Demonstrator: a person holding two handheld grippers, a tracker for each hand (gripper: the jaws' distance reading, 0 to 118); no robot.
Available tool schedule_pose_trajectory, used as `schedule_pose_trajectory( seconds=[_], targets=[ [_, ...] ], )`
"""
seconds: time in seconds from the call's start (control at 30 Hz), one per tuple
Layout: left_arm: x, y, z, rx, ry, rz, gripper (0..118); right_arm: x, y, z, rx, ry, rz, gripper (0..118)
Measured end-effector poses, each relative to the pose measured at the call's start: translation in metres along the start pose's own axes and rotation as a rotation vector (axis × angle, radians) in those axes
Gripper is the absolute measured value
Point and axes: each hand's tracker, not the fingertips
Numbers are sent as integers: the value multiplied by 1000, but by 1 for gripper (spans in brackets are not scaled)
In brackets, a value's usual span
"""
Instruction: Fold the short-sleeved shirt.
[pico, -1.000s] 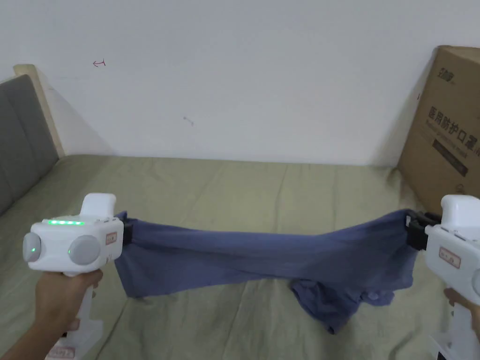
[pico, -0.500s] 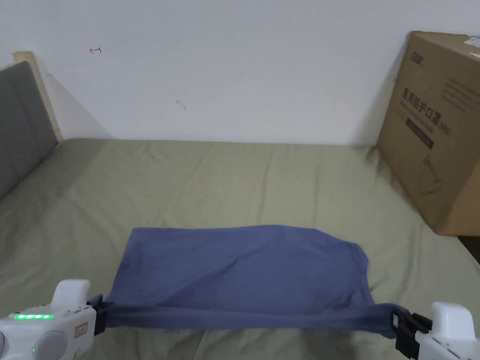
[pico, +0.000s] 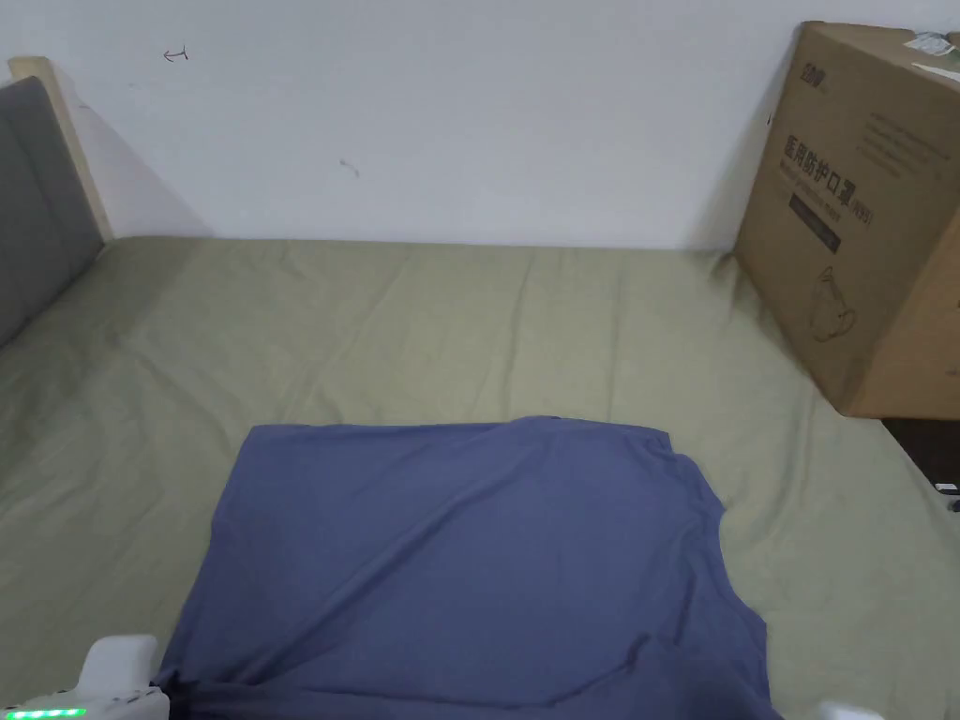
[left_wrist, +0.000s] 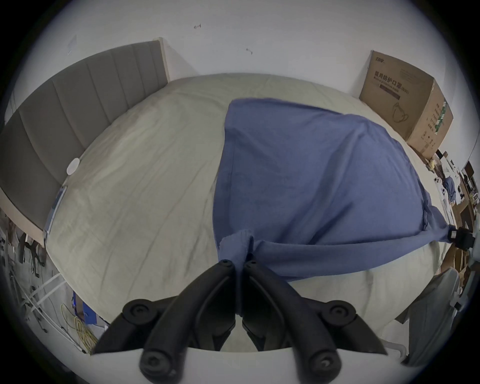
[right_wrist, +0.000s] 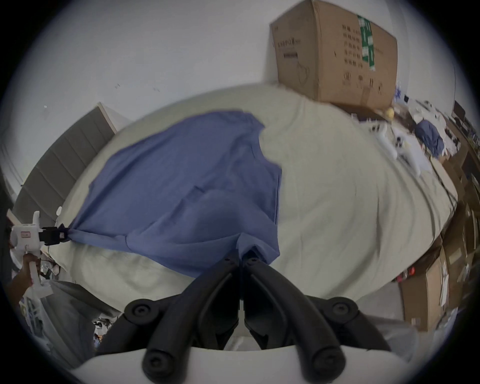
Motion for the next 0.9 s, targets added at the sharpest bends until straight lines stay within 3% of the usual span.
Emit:
schedule_pose_trajectory(
  seconds=[0.17, 0.23, 0.27, 0.3, 0.33, 0.4, 0.43, 0.67, 0.9],
  targets=[
    [2, -4, -13, -50, 5, 19, 2, -2, -9, -28, -94, -46, -42, 1],
    [4, -3, -7, -43, 8, 28, 14, -4, -6, -24, -86, -44, -52, 1],
    [3, 0, -5, -48, 6, 41, 31, -8, -3, -17, -84, -45, -53, 11],
    [3, 4, -2, -60, -1, 75, 60, -10, 4, -11, -80, -46, -50, 36],
    [2, 7, 3, -65, -7, 116, 77, -12, 10, -5, -61, -51, -31, 59],
    [0, 15, 19, 9, -74, 169, 90, -20, 30, 13, 28, -58, 11, 105],
    [2, 23, 30, 68, -96, 182, 90, -24, 41, 23, 81, -46, 24, 109],
    [35, 87, 129, 494, -119, 91, 90, -69, 124, 109, 482, 12, 117, 109],
    [68, 118, 172, 689, -103, 40, 88, -109, 146, 155, 735, -26, 159, 108]
  ],
)
